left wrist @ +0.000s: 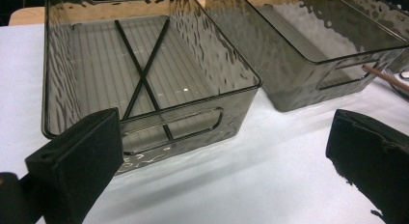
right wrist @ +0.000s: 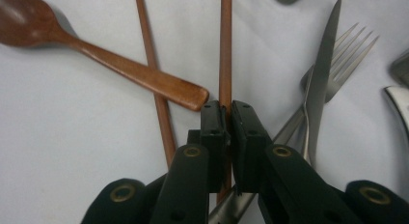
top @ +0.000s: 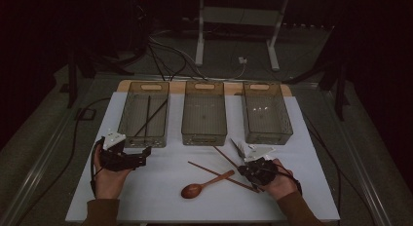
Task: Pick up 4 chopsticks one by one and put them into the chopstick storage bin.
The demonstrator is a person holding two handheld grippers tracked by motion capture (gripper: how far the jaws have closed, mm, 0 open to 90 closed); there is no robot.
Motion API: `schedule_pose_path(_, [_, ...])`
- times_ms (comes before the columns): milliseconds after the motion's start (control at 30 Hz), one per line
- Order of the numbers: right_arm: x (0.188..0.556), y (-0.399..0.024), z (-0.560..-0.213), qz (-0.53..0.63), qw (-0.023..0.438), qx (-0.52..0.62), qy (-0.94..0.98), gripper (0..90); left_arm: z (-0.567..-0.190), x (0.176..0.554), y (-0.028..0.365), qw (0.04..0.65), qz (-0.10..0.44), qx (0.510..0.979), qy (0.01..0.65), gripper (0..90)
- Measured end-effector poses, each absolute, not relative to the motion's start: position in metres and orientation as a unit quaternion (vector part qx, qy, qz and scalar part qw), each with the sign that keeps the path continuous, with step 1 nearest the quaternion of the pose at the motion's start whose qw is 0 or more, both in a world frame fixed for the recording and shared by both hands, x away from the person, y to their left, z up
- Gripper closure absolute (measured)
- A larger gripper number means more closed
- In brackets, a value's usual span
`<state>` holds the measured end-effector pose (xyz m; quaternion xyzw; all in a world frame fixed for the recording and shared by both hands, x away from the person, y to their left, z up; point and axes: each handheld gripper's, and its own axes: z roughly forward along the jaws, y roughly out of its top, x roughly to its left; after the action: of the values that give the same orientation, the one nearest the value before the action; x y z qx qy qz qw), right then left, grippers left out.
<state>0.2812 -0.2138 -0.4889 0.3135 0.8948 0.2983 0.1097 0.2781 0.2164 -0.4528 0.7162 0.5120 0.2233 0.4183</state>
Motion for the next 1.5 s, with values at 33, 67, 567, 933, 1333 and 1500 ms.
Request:
schedule_pose_path(33, [0.281, -0.214, -0.489, 0.298, 0.110, 0.314, 0.895, 85.0, -0.453, 0.278, 0.216, 0.418, 0.223, 0.717, 0.512, 0.8])
schedule_pose_path(67, [0.281, -0.214, -0.487, 0.305, 0.113, 0.313, 0.892, 85.0, -0.453, 0.278, 0.216, 0.419, 0.222, 0.716, 0.512, 0.9])
schedule_pose_path(567, [0.284, -0.200, -0.469, 0.356, 0.135, 0.308, 0.872, 85.0, -0.449, 0.278, 0.201, 0.435, 0.208, 0.719, 0.501, 0.9])
schedule_pose_path(933, [0.289, -0.184, -0.452, 0.384, 0.148, 0.301, 0.860, 85.1, -0.439, 0.285, 0.166, 0.455, 0.183, 0.734, 0.470, 1.5])
schedule_pose_path(1333, [0.289, -0.175, -0.447, 0.408, 0.149, 0.302, 0.848, 85.1, -0.435, 0.296, 0.130, 0.478, 0.145, 0.735, 0.460, 8.7])
schedule_pose_path(1500, [0.289, -0.170, -0.446, 0.416, 0.151, 0.299, 0.845, 85.1, -0.431, 0.297, 0.119, 0.485, 0.141, 0.730, 0.460, 16.3])
